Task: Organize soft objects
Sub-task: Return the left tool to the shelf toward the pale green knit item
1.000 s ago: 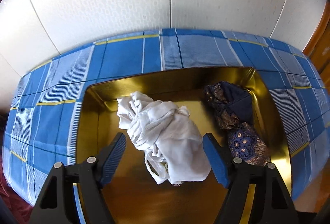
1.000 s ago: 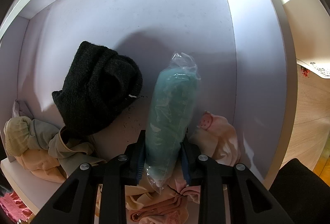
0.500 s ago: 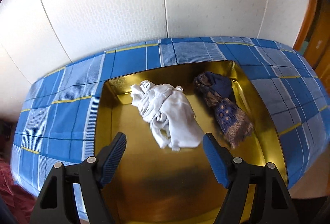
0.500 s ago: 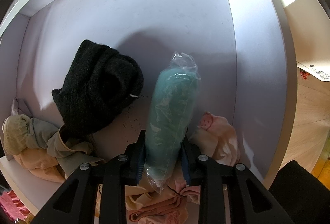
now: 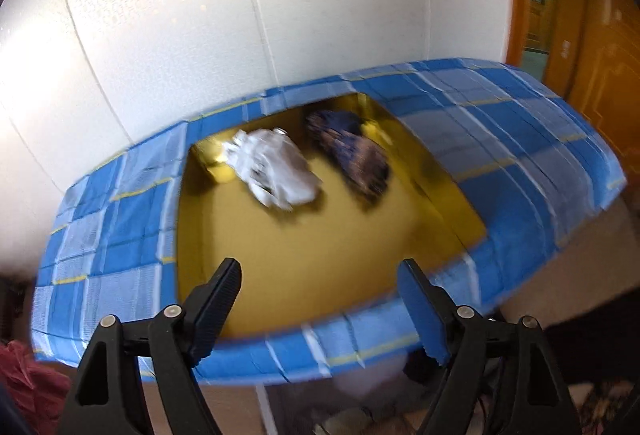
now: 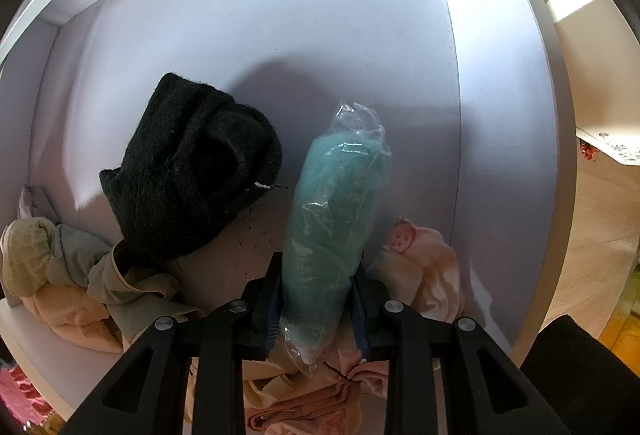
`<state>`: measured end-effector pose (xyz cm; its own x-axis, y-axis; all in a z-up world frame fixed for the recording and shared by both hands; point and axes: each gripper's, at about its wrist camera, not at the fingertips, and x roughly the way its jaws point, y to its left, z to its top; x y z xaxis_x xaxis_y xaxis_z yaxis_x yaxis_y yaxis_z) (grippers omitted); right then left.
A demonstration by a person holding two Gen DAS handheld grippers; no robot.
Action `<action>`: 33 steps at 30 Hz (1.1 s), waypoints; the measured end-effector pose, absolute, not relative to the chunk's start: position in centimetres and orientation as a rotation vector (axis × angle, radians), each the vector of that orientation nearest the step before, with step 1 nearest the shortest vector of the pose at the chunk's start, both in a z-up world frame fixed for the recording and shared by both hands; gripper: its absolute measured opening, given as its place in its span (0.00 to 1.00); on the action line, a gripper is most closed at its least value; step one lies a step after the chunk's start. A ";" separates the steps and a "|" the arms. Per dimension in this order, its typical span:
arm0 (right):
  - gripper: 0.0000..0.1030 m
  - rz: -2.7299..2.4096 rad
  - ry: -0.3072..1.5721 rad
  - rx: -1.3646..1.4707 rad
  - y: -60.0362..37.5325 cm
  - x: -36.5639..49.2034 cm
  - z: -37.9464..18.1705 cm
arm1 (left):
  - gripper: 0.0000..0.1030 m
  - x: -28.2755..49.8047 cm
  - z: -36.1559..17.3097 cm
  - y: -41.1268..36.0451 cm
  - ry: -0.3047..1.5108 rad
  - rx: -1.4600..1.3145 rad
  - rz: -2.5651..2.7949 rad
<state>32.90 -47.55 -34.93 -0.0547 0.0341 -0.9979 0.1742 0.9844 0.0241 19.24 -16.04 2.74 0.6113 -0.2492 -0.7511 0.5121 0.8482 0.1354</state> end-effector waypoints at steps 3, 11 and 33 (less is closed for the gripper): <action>0.28 -0.113 1.623 0.148 -47.1 32.9 -34.9 | 0.88 16.4 0.9 -16.0 0.819 0.366 -0.487; 0.28 -0.112 1.621 0.145 -46.4 32.9 -34.7 | 0.88 13.2 -9.5 -15.7 1.056 0.369 -0.528; 0.28 -0.105 1.622 0.162 -47.7 32.7 -34.8 | 0.89 18.0 -25.8 -8.6 1.500 0.267 -0.238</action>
<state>32.67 -47.66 -34.79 -0.0519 0.0404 -0.9978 0.1689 0.9851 0.0311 17.96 -8.63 -25.76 0.0579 0.0091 -0.9983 0.3177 0.9478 0.0271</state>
